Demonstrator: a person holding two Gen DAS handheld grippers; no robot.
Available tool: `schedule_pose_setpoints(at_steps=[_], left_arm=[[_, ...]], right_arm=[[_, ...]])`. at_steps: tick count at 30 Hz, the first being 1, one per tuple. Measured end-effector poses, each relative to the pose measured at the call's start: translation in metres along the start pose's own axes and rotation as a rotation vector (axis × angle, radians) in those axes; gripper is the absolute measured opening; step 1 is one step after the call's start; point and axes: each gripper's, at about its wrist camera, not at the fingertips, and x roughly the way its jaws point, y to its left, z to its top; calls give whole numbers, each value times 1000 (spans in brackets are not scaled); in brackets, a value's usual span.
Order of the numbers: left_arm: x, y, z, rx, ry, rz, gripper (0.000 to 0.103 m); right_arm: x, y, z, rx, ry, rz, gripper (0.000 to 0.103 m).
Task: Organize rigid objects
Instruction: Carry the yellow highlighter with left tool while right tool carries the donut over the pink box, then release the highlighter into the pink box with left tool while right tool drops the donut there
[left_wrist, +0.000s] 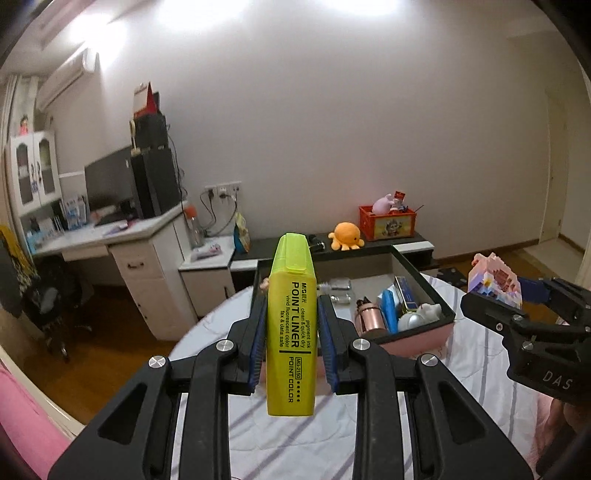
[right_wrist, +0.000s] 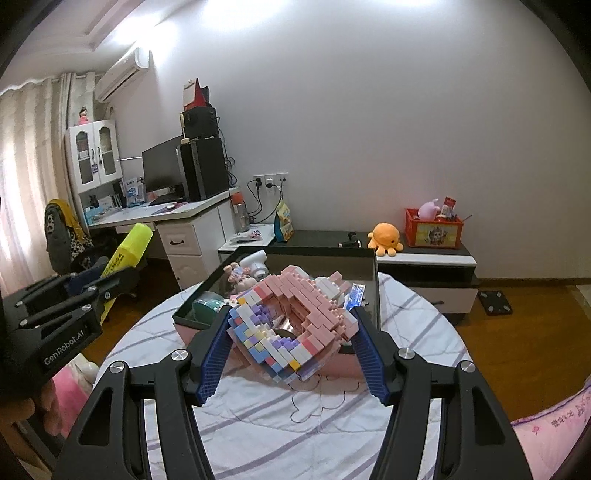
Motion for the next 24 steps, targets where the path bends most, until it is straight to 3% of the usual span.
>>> schedule_pose_setpoints(at_steps=[7, 13, 20, 24], left_arm=[[13, 0, 7, 17, 2, -11, 27], [48, -1, 15, 37, 30, -27, 27], [137, -10, 20, 59, 174, -105, 27], [184, -18, 13, 82, 260, -111, 27]], right_arm=[[9, 3, 9, -19, -4, -5, 64], [34, 1, 16, -45, 23, -19, 64], [95, -11, 26, -80, 120, -43, 64], [142, -20, 26, -100, 213, -76, 64]])
